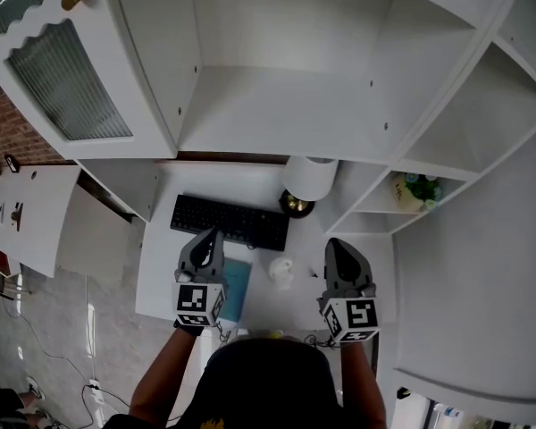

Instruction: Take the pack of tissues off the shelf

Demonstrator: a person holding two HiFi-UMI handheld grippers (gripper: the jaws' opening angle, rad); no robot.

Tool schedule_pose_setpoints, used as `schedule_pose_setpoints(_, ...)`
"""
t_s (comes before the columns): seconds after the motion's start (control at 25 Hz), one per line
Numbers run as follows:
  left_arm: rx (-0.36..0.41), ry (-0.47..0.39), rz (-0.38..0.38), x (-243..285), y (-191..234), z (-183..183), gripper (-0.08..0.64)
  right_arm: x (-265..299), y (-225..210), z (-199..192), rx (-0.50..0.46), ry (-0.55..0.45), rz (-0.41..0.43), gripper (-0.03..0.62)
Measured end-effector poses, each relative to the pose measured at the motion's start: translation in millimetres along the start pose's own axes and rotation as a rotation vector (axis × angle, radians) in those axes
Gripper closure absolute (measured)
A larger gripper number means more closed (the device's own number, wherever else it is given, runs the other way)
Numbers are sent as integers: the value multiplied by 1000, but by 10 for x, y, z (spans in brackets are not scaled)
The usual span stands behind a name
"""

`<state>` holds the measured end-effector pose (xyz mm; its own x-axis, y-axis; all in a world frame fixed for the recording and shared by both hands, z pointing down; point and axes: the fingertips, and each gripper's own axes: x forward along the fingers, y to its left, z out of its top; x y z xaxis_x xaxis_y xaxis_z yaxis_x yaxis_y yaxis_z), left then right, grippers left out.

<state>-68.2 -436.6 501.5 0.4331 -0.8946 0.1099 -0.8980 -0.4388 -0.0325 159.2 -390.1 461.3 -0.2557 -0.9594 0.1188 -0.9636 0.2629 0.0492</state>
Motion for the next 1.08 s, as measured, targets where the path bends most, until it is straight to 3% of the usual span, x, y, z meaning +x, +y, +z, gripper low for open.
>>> schedule_pose_setpoints(0.56,7,0,-34,-110,-181,2,546,-124,11,30,-1,-11,-4,589)
schedule_pose_setpoints(1.08,50,14,-57,-370,-387,-97,546,-224,87,-22,-30,-16,50,590)
